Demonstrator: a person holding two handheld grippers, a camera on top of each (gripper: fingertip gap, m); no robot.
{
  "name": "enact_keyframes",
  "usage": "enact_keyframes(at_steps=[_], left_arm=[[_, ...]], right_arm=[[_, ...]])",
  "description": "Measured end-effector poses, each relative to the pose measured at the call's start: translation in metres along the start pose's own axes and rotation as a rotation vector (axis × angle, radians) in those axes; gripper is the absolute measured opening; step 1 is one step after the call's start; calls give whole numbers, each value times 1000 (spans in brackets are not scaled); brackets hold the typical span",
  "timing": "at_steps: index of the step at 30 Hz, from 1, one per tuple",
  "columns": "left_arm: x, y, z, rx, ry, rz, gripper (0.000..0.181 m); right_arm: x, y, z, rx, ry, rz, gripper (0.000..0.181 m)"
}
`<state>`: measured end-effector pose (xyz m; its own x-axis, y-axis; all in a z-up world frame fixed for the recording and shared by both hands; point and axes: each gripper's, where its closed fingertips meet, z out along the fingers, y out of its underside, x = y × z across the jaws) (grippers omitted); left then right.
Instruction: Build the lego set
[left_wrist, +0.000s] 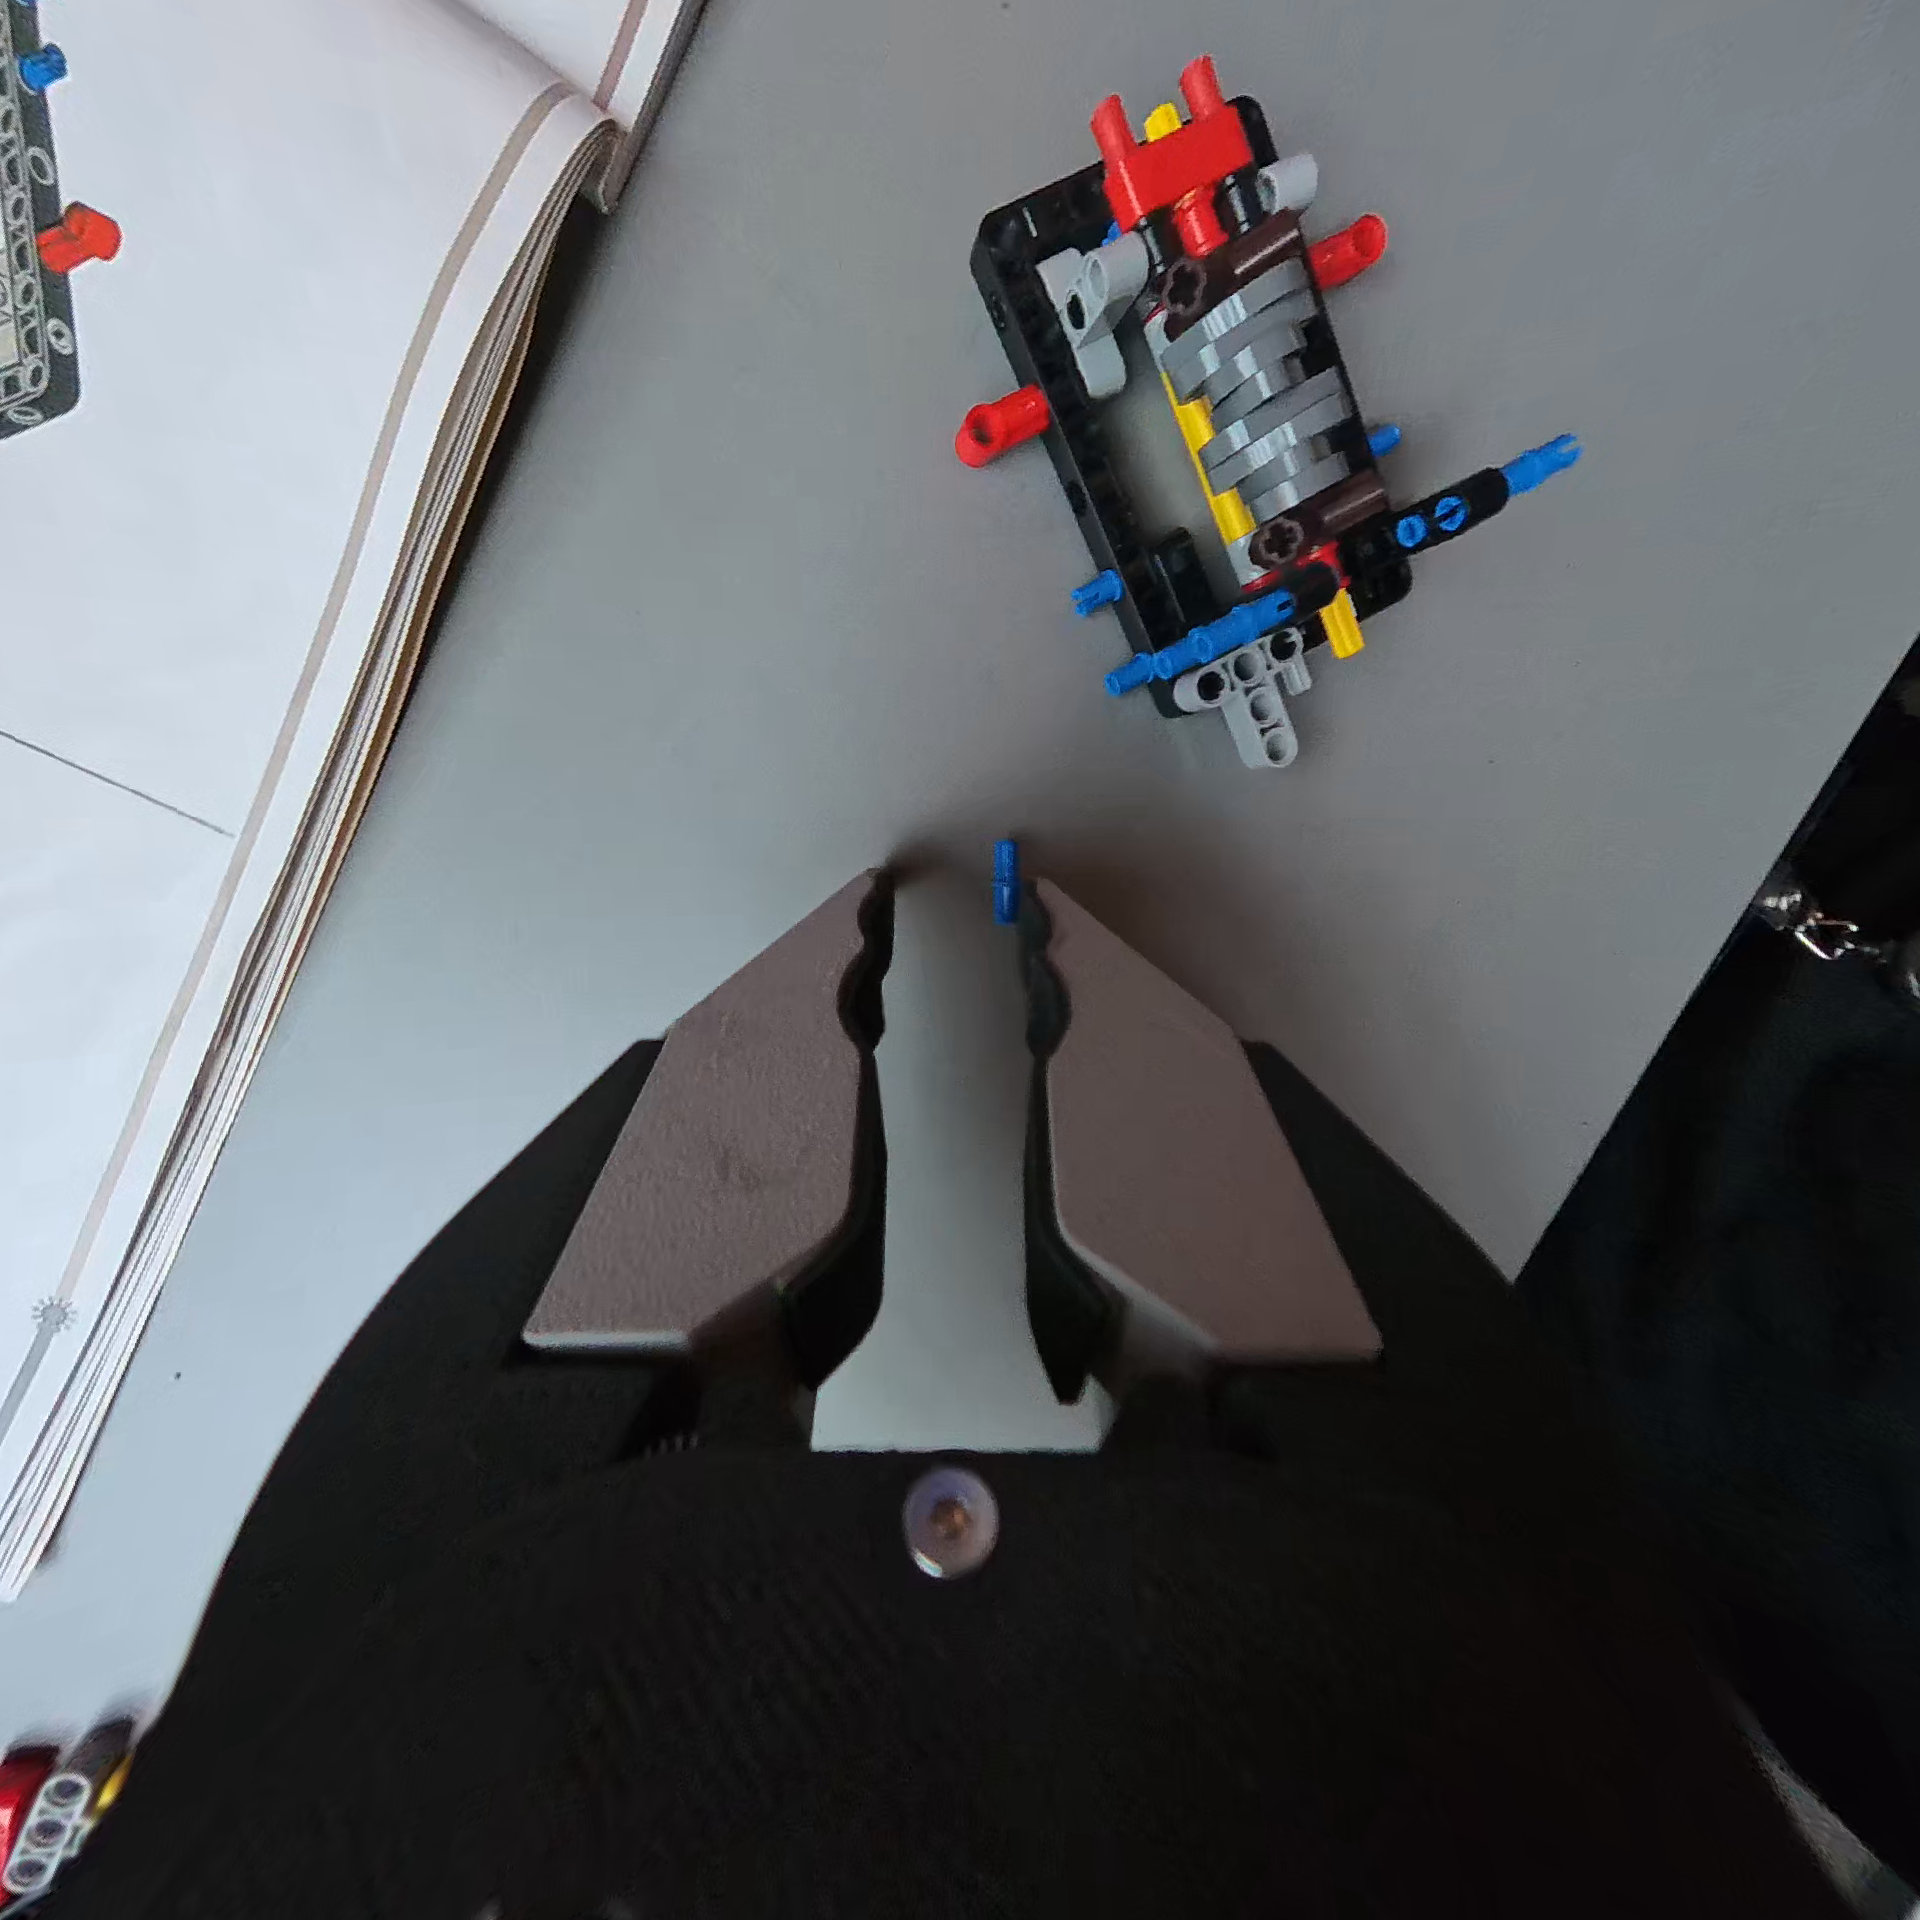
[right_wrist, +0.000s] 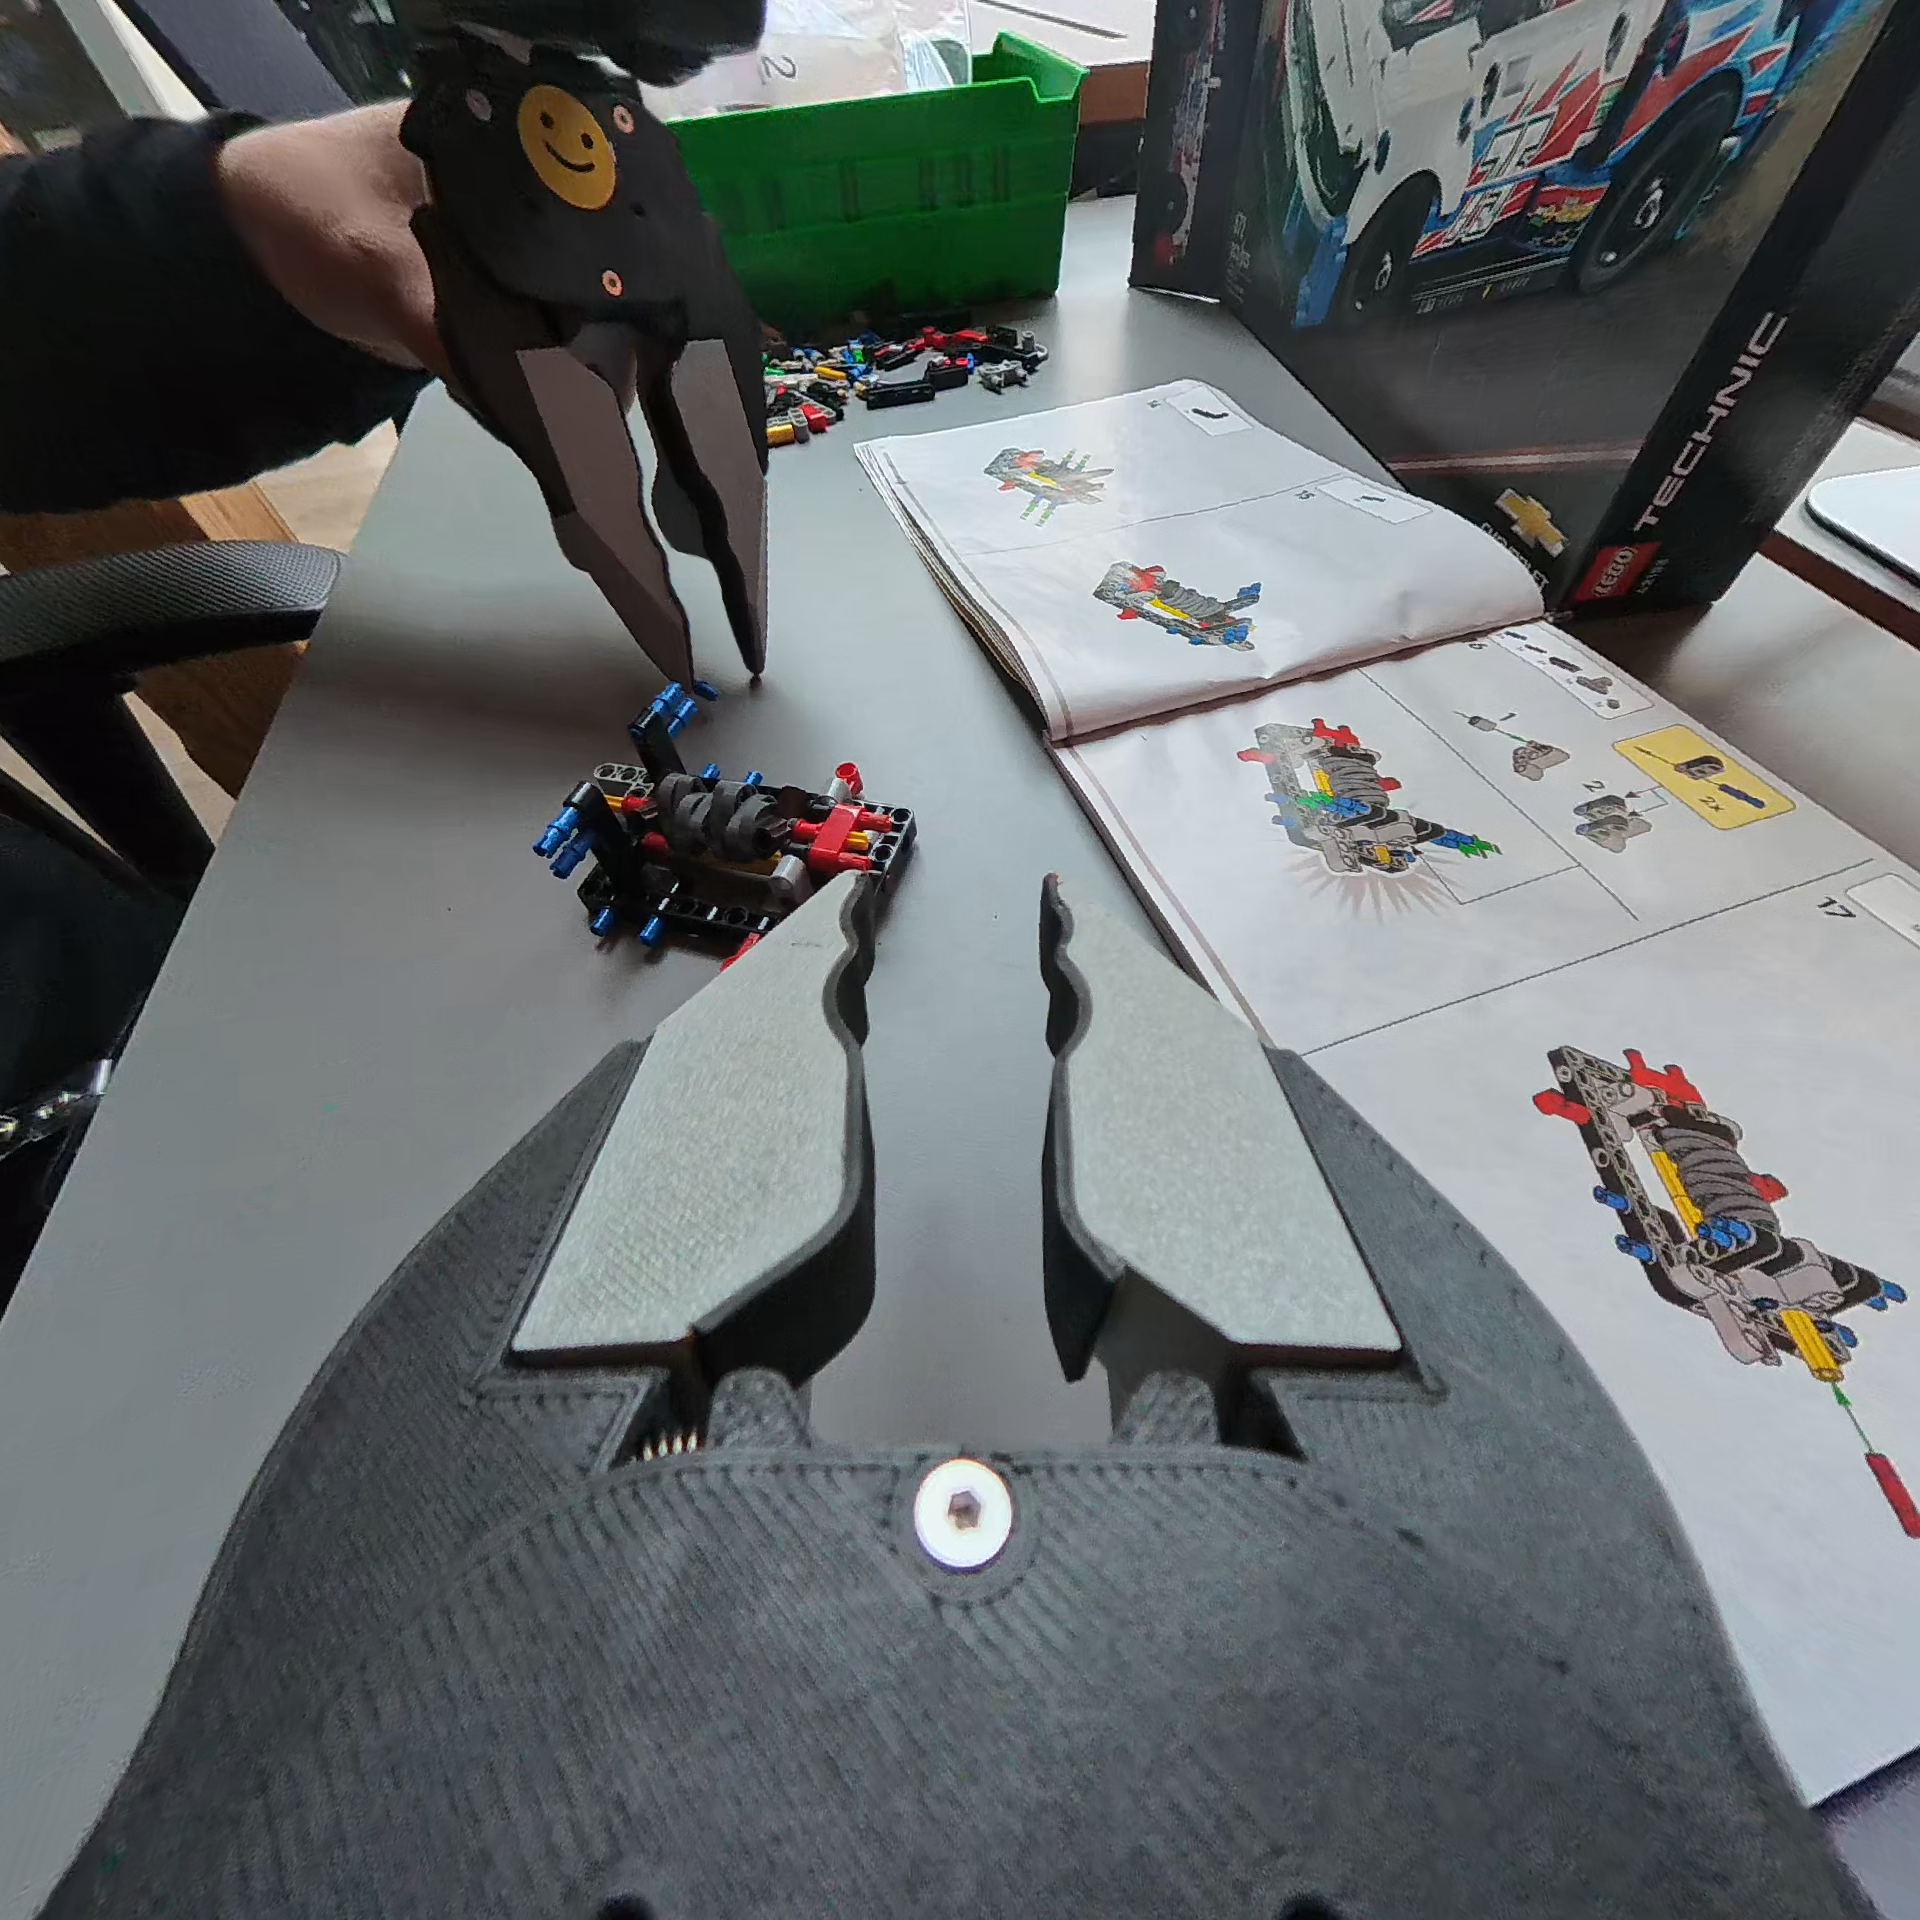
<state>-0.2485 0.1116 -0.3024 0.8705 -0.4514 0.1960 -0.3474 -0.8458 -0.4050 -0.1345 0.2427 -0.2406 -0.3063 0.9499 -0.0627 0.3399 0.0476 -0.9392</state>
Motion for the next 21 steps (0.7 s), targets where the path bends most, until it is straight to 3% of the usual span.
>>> enact_keyframes(at_steps=[13,18,21], left_arm=[[-14,16,-19,8,-208,77,24],[-27,43,-59,186,-274,-120,18],[-57,74,-97,287,-411,-260,18]], right_arm=[[2,0,-2,8,3,16,28],[5,-2,-6,22,25,13,30],[12,-5,-7,28,82,-25,41]])
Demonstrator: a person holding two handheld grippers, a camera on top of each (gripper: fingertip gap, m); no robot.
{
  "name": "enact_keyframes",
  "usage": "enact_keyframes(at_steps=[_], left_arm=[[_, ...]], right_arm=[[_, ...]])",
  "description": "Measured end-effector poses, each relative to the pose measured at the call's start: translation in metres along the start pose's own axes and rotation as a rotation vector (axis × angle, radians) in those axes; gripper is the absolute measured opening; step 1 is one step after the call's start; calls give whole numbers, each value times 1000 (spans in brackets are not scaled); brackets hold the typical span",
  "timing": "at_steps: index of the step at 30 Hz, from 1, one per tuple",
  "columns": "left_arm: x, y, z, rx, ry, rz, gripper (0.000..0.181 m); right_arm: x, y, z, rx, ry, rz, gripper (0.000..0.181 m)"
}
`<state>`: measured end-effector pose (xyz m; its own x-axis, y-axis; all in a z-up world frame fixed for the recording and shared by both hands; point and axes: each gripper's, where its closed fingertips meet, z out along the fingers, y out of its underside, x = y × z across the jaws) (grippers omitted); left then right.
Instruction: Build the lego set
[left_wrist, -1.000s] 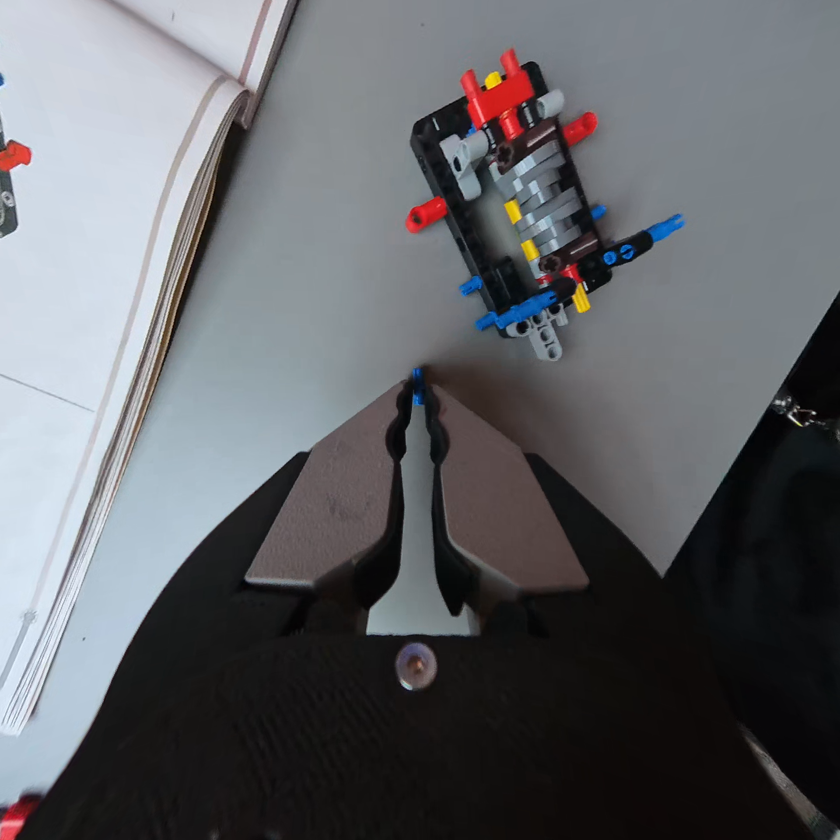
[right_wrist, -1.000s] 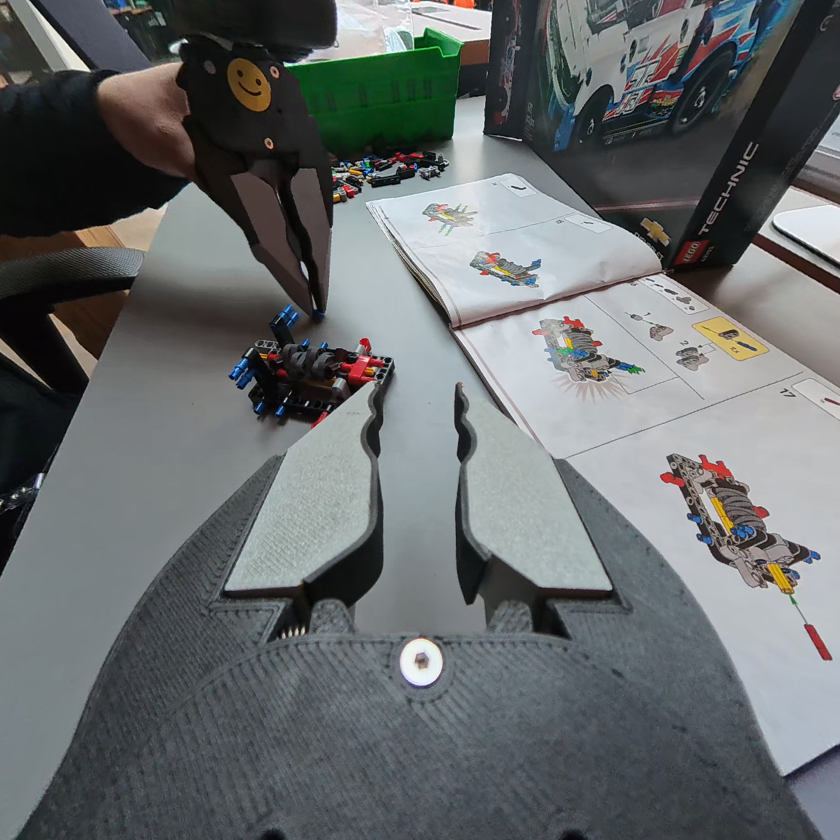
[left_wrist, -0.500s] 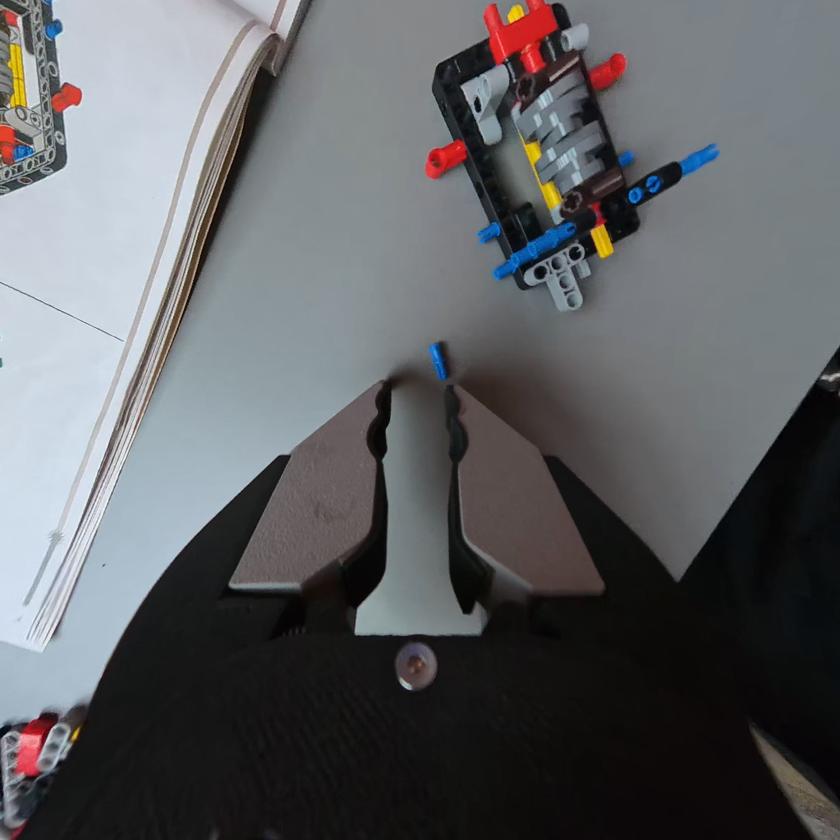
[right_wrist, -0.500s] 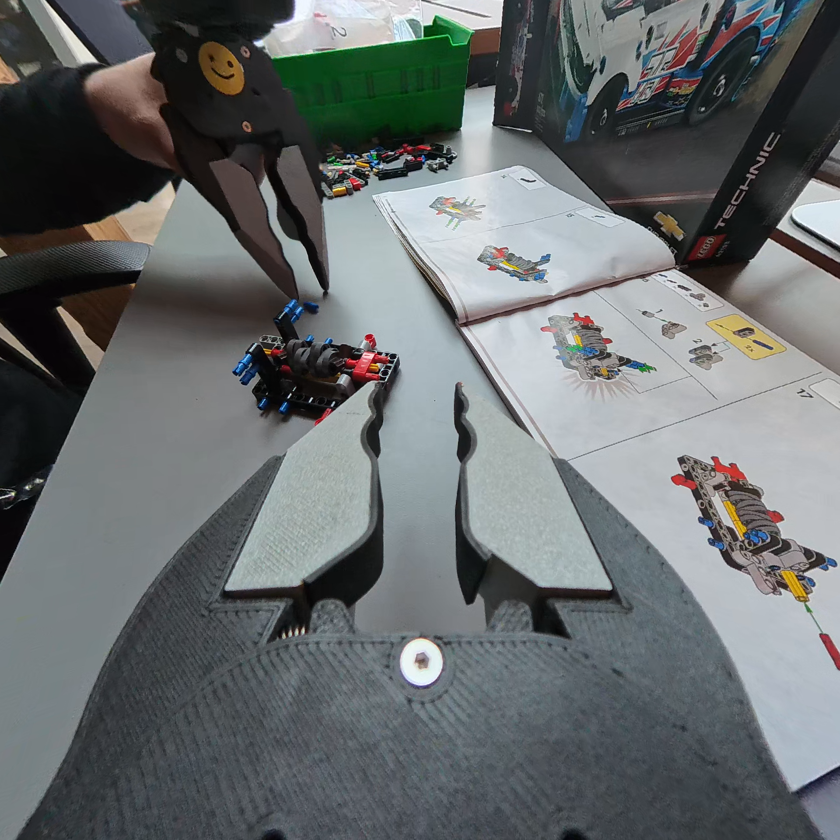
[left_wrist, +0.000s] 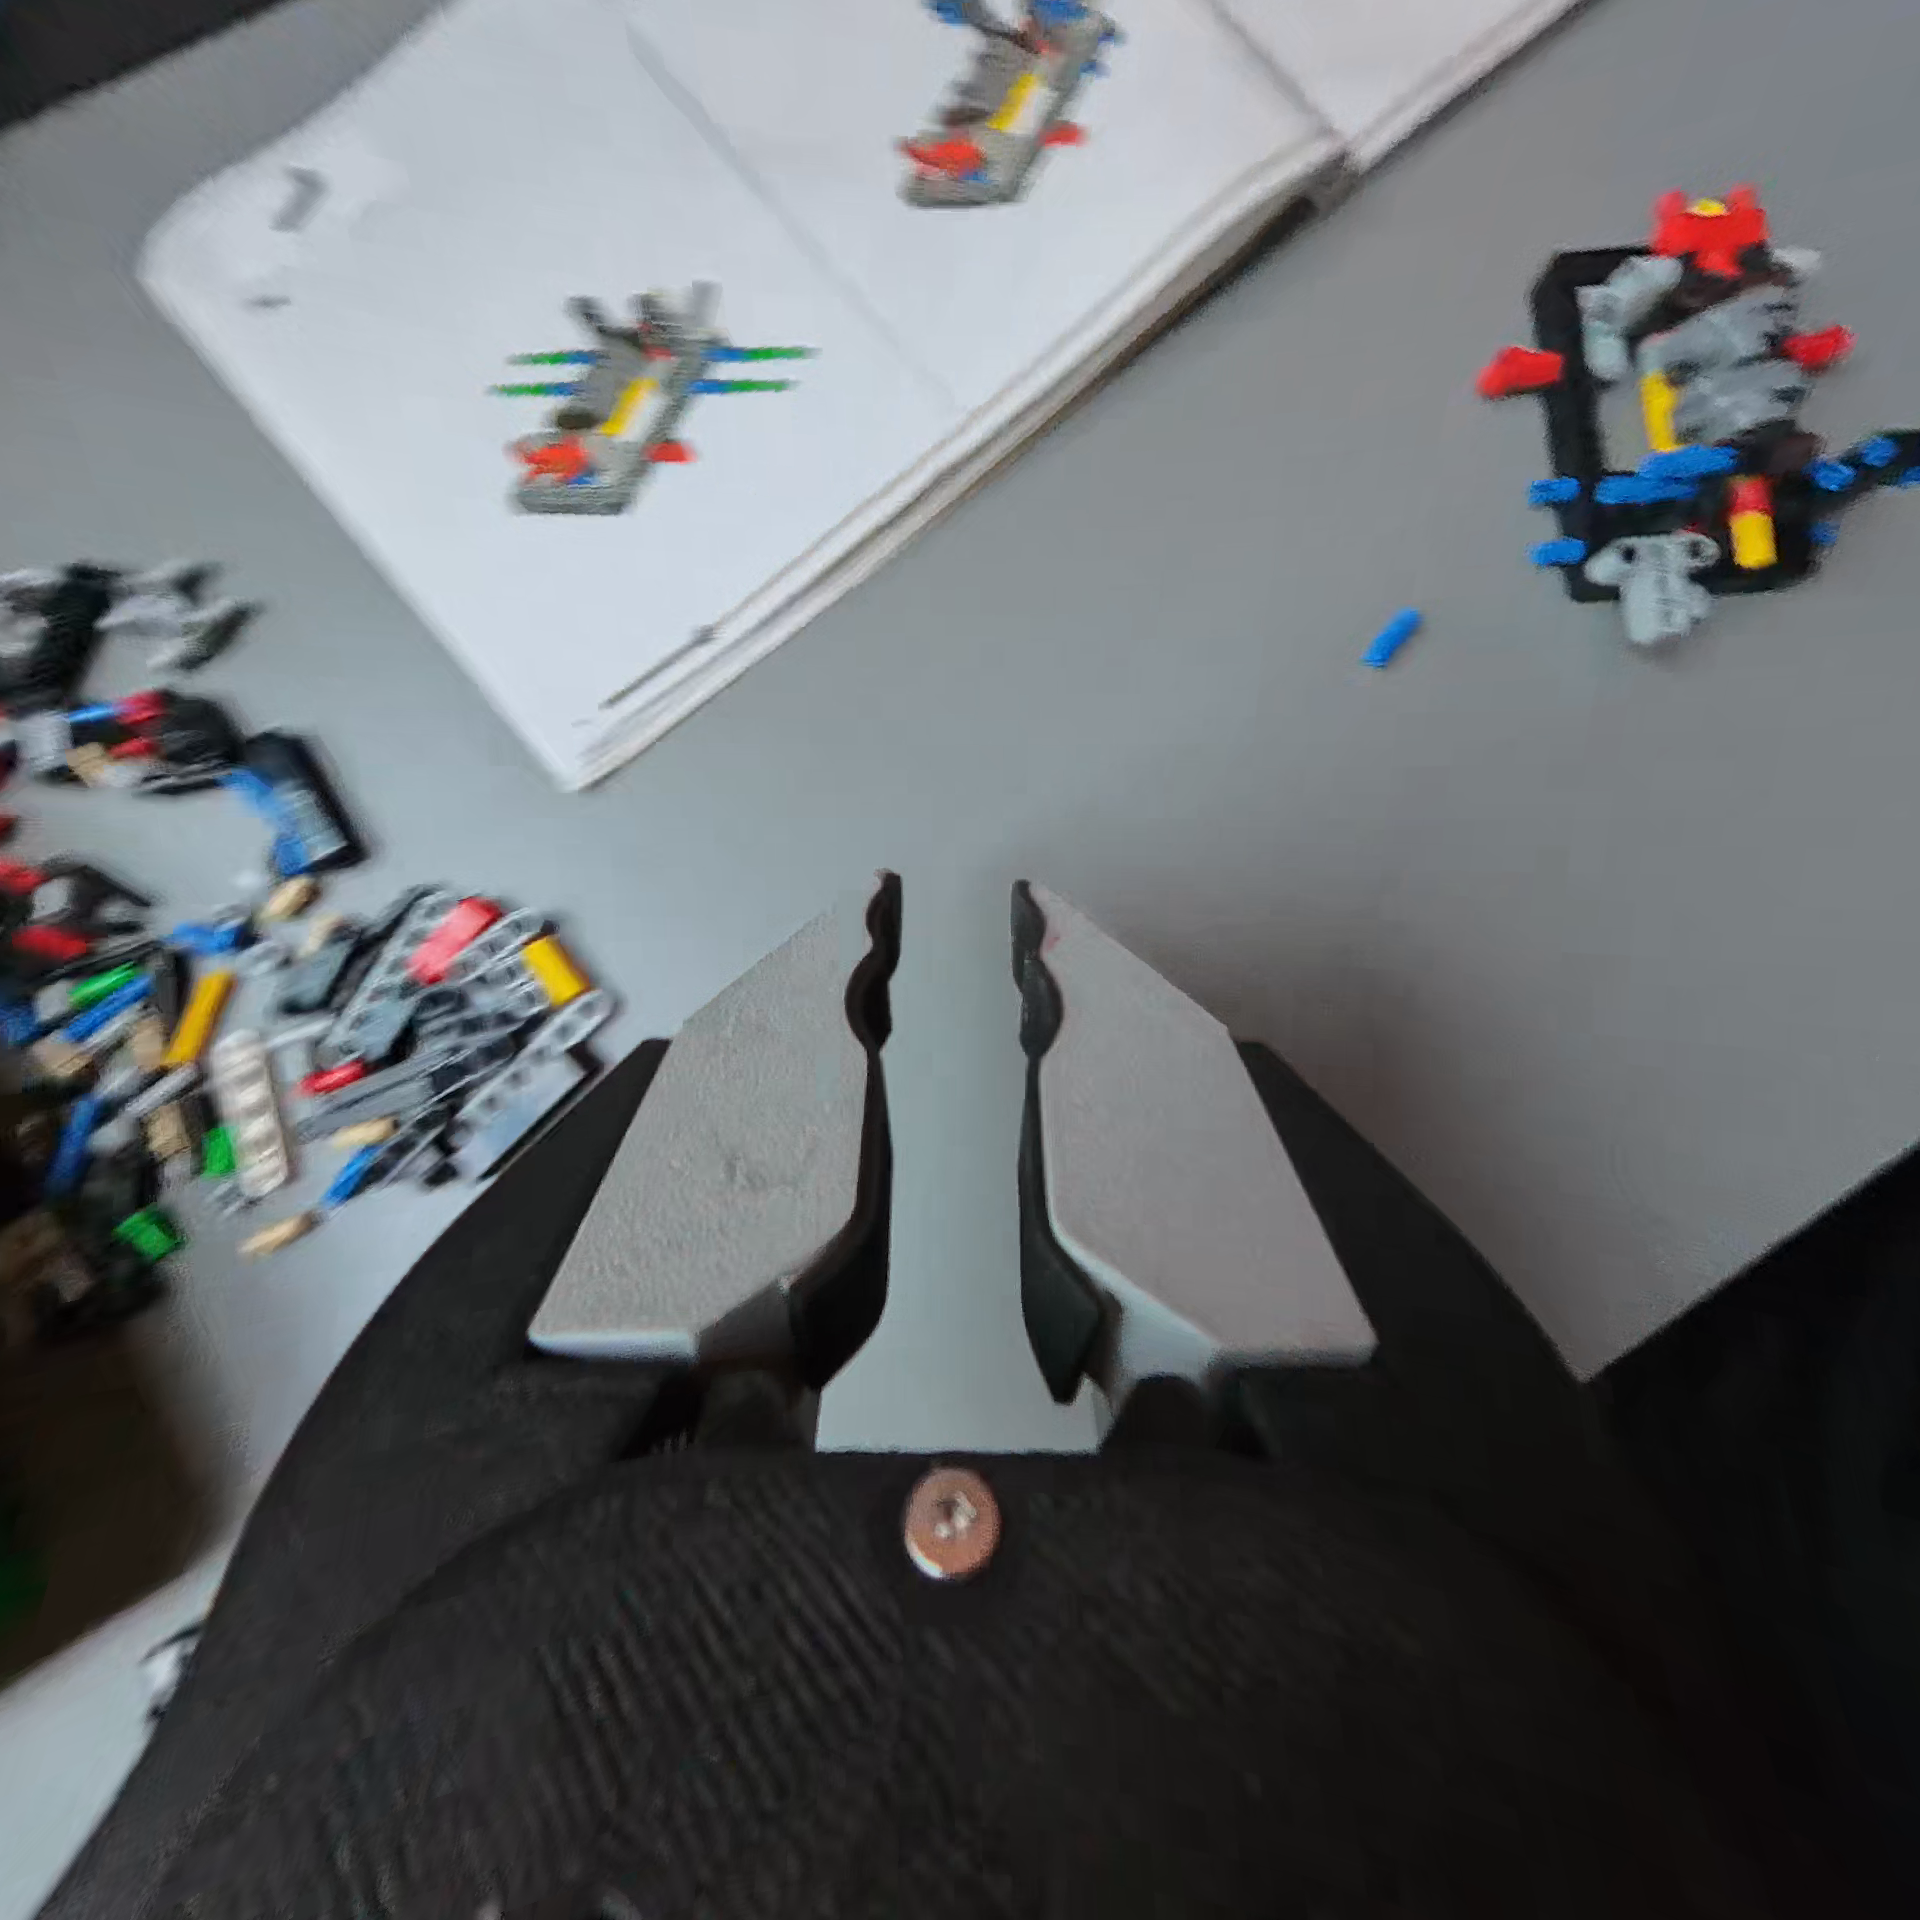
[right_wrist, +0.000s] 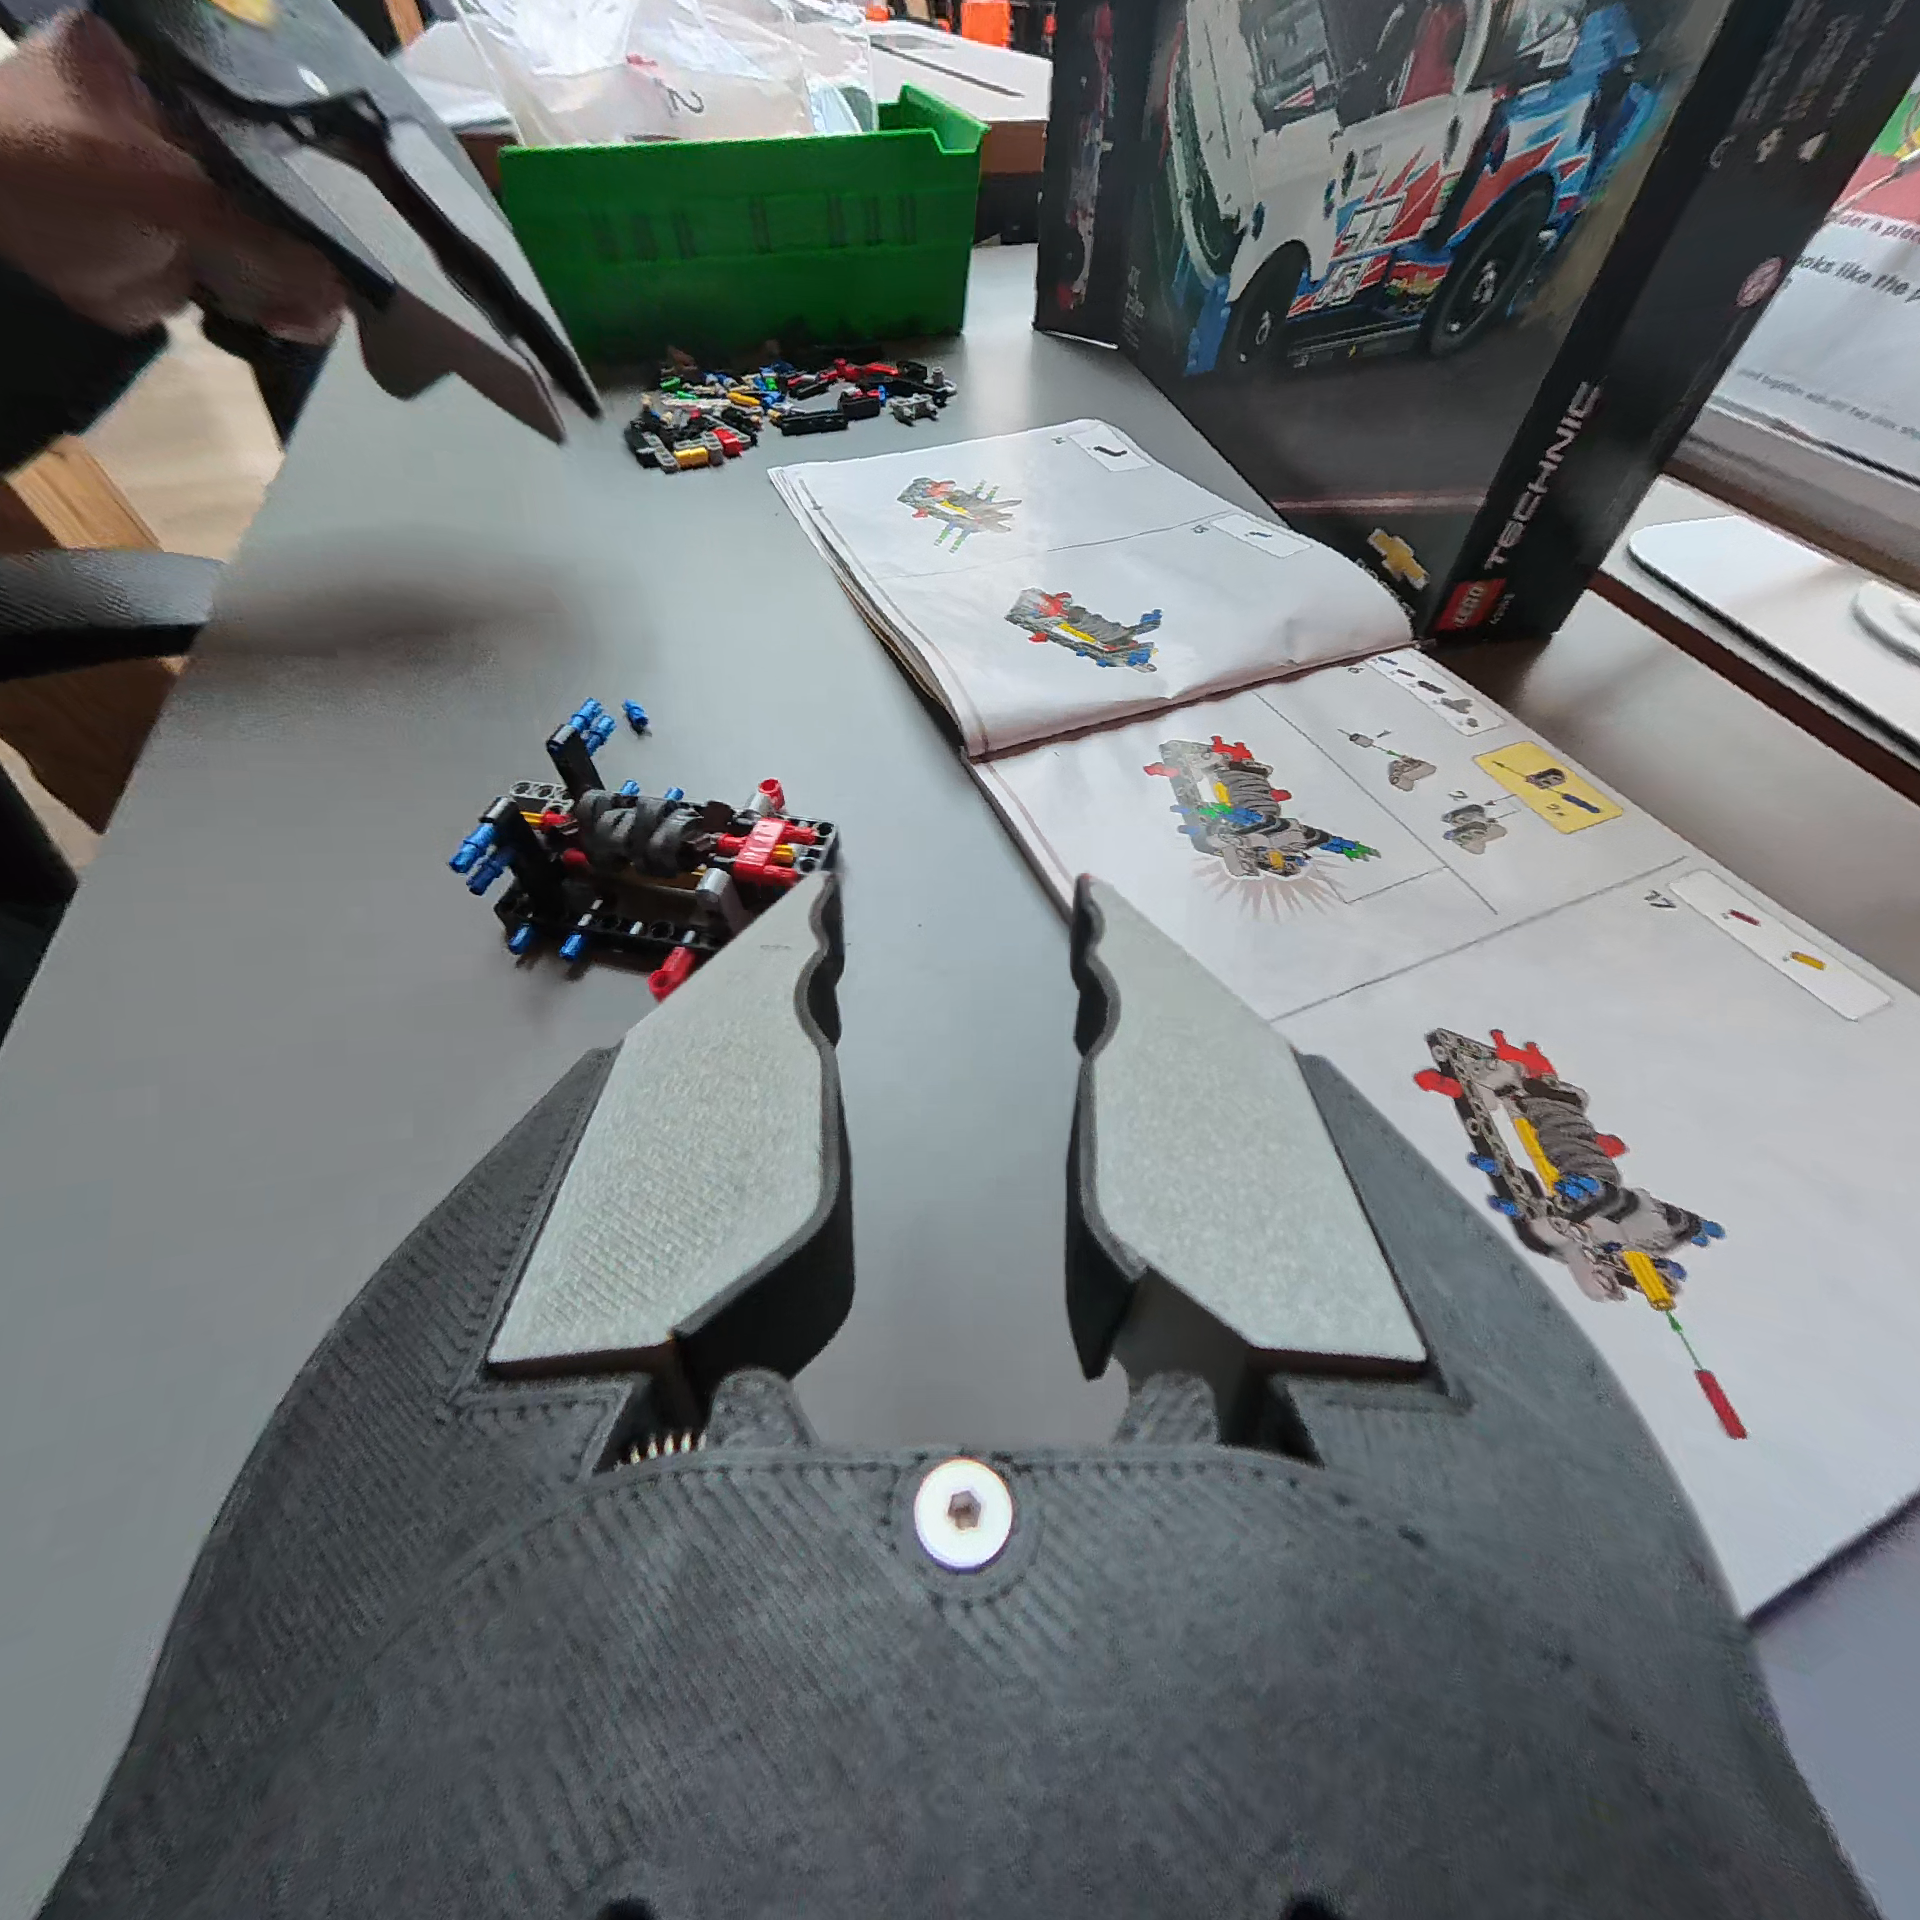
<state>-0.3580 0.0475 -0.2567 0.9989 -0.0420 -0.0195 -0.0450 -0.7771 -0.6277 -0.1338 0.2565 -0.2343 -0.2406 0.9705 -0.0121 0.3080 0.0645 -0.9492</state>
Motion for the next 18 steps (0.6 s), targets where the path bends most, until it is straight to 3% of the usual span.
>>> enact_keyframes(at_steps=[4,7,13,18], left_arm=[[-71,-4,-41,84,-196,-106,31],[-113,-9,-48,91,-258,-155,36],[-168,-16,-1,-58,-187,-151,7],[-192,-27,41,-188,-67,-160,3]], right_arm=[[10,6,3,-25,67,-10,51],[8,11,8,-41,45,16,59],[7,11,7,-29,25,51,57],[9,10,5,-18,28,72,55]])
